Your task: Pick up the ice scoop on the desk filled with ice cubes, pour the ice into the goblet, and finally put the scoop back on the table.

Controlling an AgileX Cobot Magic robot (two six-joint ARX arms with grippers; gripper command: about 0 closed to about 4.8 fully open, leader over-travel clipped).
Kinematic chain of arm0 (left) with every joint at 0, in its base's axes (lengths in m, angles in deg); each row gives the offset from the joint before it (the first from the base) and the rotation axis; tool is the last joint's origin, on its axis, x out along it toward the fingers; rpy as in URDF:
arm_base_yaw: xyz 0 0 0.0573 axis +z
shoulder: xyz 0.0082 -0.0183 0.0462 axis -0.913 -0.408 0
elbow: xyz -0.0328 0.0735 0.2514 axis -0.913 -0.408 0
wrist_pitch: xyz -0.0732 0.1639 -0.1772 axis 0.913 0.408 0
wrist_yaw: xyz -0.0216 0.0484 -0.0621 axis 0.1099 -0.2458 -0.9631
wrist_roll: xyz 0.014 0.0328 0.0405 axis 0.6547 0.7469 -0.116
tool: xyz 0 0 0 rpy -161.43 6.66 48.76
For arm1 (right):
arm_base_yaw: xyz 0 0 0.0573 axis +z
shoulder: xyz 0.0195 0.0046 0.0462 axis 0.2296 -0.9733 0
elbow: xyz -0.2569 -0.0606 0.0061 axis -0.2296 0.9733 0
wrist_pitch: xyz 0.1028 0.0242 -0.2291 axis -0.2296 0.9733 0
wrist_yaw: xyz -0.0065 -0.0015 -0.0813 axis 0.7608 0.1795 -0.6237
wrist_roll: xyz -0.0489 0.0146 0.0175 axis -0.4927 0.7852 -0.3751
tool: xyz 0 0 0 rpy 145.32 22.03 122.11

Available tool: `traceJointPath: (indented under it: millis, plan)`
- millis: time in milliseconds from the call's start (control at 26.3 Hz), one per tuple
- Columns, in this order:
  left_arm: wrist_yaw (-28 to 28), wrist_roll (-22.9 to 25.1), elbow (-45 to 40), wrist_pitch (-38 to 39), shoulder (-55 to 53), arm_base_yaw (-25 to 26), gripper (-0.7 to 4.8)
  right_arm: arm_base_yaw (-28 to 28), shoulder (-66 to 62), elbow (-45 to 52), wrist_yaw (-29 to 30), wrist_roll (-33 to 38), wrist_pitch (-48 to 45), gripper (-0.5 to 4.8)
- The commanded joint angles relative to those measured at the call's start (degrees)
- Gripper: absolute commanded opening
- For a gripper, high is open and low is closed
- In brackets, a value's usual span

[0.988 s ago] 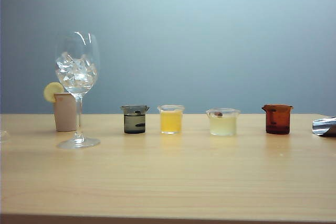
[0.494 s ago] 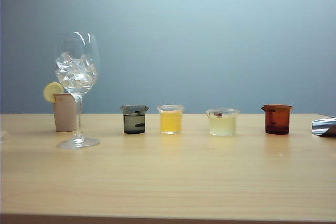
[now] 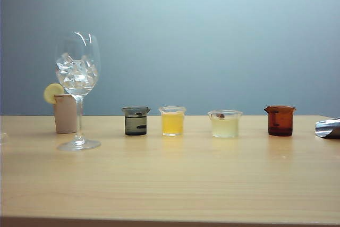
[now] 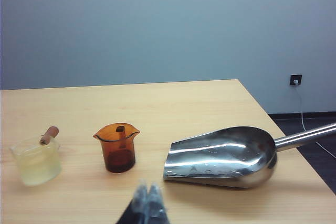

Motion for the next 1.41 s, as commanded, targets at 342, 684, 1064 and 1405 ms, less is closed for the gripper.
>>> traceJointPath:
  millis: [342,684,1064,1405]
  plan:
    - [0.0,0.0,0.2,-0.4,0.0,0.0,-0.05,0.0,-0.1,0.2,4.4,-0.3,-0.4,0.0]
    - [-0.2,0.0,0.2,-0.4,0.0,0.0,-0.04,0.0,-0.1,0.2,4.3,-0.4,-0.4,0.0]
    - [-0.2,0.0,0.2,-0.4,0.0,0.0,-0.04,0.0,-0.1,0.2,4.3,-0.4,-0.4,0.0]
    - [-0.2,0.0,0.2,-0.4,0.0,0.0,-0.04,0.0,-0.1,0.2,4.3,-0.4,-0.4,0.0]
